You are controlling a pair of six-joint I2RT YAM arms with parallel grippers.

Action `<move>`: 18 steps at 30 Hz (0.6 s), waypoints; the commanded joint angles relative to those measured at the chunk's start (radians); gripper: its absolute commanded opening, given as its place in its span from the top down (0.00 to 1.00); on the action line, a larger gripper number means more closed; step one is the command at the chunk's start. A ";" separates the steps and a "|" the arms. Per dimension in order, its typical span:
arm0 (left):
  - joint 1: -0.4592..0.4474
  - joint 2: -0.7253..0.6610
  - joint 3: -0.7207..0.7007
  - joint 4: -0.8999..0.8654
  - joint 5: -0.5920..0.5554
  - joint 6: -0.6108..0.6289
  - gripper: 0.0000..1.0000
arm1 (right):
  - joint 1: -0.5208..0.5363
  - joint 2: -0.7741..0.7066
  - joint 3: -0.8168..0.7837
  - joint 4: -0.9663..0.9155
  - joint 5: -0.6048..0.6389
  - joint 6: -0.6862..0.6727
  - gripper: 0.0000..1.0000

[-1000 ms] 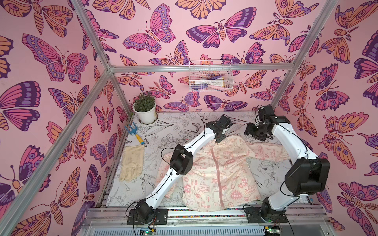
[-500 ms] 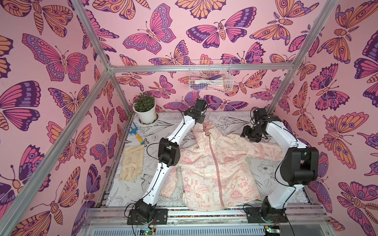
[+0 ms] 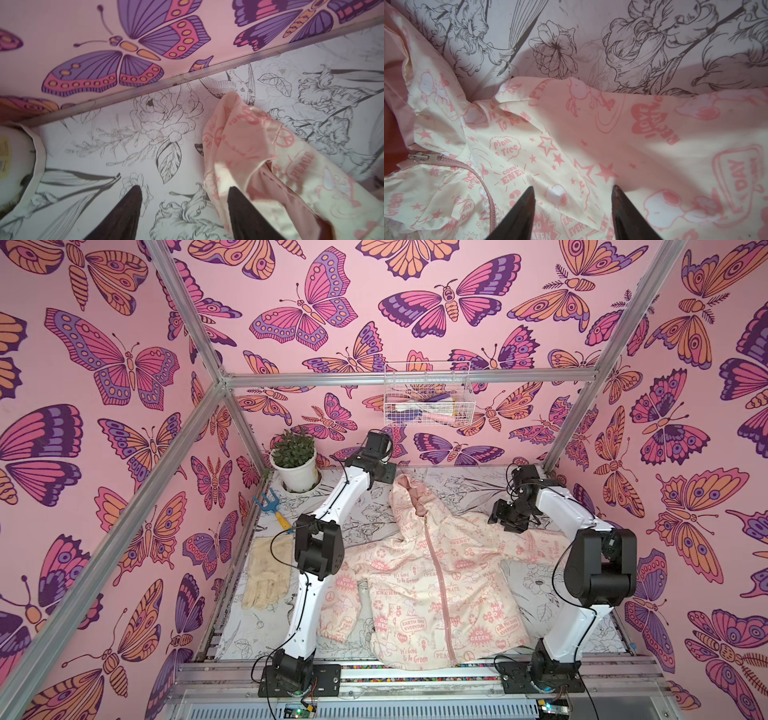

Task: Unzip the jacket
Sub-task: Flatten out the jacket at the center of the board.

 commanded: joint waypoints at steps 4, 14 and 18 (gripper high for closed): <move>-0.027 -0.204 -0.237 0.058 0.227 -0.033 0.23 | 0.045 -0.002 0.021 0.085 -0.148 -0.063 0.41; -0.109 -0.144 -0.387 0.054 0.212 -0.126 0.23 | 0.121 0.211 0.192 -0.010 -0.032 -0.058 0.44; -0.108 -0.070 -0.330 0.033 0.162 -0.155 0.29 | 0.108 0.233 0.123 -0.022 0.003 -0.029 0.62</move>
